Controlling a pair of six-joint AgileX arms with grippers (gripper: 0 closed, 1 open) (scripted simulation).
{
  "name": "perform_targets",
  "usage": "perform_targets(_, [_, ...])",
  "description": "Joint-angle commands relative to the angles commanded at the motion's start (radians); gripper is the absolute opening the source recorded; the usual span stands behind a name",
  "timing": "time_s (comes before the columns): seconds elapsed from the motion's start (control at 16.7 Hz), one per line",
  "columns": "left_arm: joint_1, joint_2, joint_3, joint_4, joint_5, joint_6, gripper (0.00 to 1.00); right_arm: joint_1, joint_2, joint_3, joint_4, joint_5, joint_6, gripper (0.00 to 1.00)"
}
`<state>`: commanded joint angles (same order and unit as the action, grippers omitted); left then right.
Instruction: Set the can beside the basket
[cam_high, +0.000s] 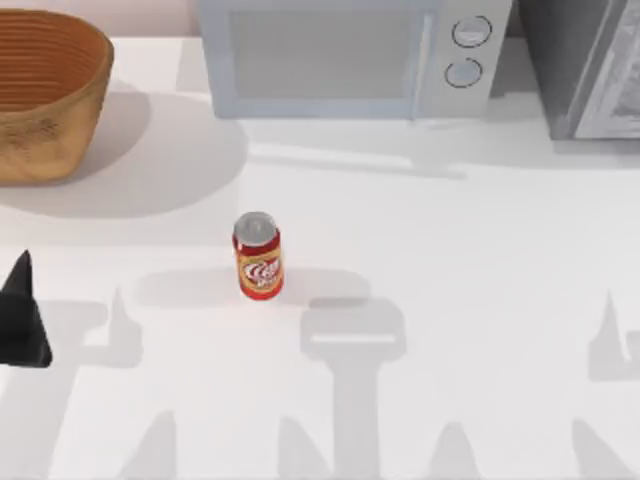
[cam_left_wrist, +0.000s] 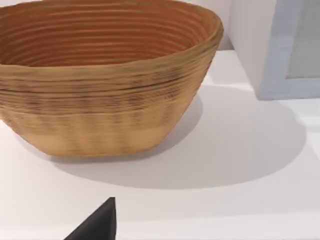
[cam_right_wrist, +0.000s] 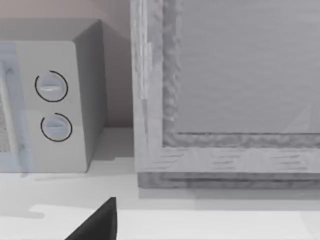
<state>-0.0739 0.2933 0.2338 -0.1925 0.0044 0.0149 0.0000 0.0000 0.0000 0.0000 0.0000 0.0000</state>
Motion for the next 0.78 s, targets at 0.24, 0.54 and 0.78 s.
perform_targets(0.24, [-0.072,0.322,0.228,-0.216,-0.003,0.029,1.00,0.000,0.000,0.000,0.000,0.000,0.000,1.00])
perform_targets(0.54, [-0.182,0.814,0.561,-0.547,-0.012,0.087,1.00,0.000,0.000,0.000,0.000,0.000,0.000,1.00])
perform_targets(0.78, [-0.274,1.204,0.861,-0.797,-0.017,0.141,1.00,0.000,0.000,0.000,0.000,0.000,0.000,1.00])
